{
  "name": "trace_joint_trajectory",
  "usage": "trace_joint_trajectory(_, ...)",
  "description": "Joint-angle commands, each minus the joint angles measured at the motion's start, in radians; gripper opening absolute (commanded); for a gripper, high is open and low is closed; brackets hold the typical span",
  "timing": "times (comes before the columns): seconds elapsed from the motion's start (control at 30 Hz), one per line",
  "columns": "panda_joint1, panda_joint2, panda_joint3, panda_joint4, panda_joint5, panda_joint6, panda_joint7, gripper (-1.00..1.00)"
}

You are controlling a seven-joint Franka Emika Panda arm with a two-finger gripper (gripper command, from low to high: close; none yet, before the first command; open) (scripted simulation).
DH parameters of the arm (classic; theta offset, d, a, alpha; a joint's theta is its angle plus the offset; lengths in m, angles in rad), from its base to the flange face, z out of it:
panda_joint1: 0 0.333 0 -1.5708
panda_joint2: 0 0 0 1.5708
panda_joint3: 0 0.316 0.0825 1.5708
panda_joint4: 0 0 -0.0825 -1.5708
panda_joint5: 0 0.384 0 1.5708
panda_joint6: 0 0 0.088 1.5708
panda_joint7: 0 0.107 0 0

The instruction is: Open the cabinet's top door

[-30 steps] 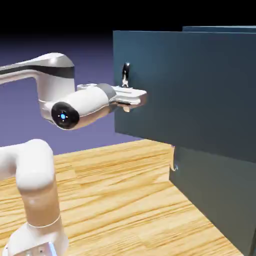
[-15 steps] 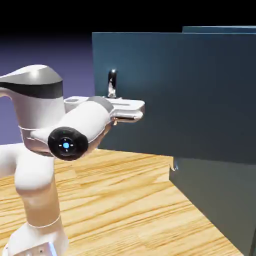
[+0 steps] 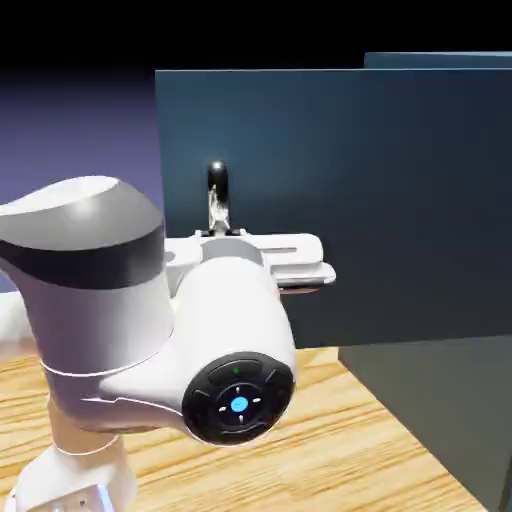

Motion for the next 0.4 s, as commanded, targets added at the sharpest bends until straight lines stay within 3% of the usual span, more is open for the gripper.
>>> trace_joint_trajectory(0.0, 0.03, -0.001, -0.016, 0.036, -0.007, -0.027, 0.006, -1.0)
trace_joint_trajectory(0.37, 0.353, -0.035, -0.14, 0.434, -0.053, -0.292, 0.094, -1.0)
